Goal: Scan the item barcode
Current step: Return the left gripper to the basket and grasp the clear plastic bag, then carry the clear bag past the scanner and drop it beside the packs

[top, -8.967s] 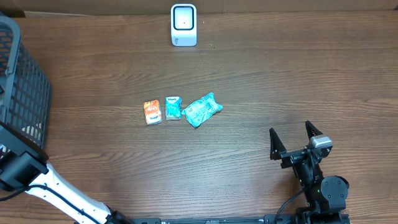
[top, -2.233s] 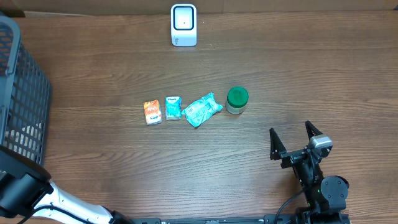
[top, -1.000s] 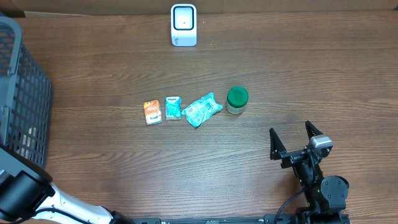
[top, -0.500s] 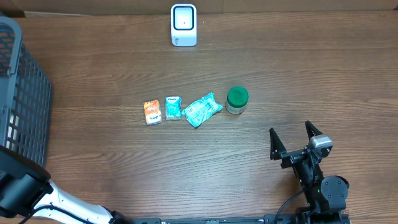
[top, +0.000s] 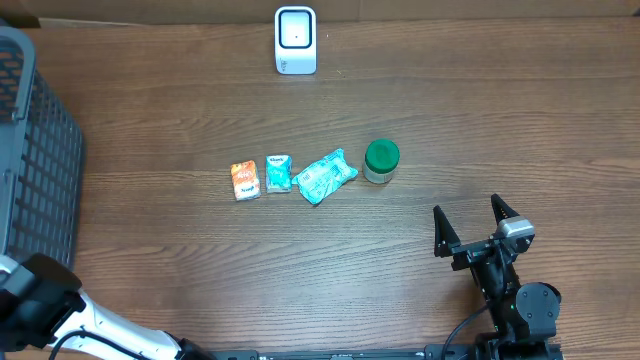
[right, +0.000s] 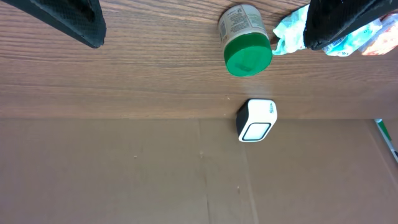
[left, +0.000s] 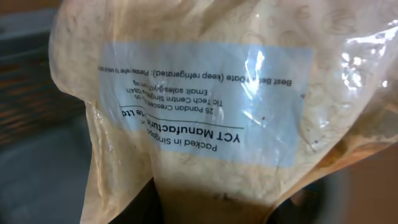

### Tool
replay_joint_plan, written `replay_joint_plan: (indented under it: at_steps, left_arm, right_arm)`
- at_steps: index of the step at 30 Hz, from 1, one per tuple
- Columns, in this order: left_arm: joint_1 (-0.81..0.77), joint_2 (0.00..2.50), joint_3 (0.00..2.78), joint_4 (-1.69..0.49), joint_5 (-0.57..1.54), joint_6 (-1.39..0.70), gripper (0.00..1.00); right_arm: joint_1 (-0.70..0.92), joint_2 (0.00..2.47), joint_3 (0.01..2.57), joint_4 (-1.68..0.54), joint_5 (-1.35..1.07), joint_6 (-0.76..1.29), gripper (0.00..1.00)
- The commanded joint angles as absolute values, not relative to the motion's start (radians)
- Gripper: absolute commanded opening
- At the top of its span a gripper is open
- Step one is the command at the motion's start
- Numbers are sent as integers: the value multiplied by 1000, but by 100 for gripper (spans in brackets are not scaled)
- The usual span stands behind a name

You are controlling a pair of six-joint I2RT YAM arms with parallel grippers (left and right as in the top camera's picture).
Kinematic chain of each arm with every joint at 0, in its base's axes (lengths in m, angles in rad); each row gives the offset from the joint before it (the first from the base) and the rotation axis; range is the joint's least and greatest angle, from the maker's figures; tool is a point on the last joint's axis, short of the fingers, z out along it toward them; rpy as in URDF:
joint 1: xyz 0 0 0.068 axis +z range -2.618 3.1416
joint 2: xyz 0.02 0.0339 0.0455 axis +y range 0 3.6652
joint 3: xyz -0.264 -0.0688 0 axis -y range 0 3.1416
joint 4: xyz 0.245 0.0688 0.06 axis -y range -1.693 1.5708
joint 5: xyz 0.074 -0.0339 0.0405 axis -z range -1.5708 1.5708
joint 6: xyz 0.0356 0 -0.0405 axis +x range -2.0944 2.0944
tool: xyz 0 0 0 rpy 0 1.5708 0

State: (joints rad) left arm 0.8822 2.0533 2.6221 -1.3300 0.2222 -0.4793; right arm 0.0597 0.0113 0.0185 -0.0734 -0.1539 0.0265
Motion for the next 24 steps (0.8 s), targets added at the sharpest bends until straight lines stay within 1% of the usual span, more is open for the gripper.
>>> replay_joint_plan:
  at_steps: [1,5,7,9,11,13,15,19,24]
  left_arm:
    - [863,2043,2763,-1324,637,-550,4]
    - [816,2043,2846,-1369,876,-520,4]
    - [775,2043,2864,-1435,936,-448,4]
    - [719,2043,2865,-1531,939,-347,4]
    - [644,2044,2859,-1634,864,-218,4]
    - [551,2044,2842,-1689,683,-128,4]
    - [456,2044,2805,-1690,533,-79,4]
    - [284,2046,2723,-1671,463,-101,4]
    - [119,2054,2610,-1676,192,-140,4]
  right_arm:
    - [62,4,8,-69,-159,30,100]
    - [62,4,8,-69,-159,30,100]
    - [62,4,8,-70,-159,30,100]
    - [62,4,8,-69,-159,30,100]
    - [62,4,8,-70,-159,30,100]
    - [62,4,8,-69,-159,30,100]
    - [62,4,8,-70,-159,30,100]
    - [62,4,8,-70,-159,30,100]
    - [62,4,8,-69,-159,30,100]
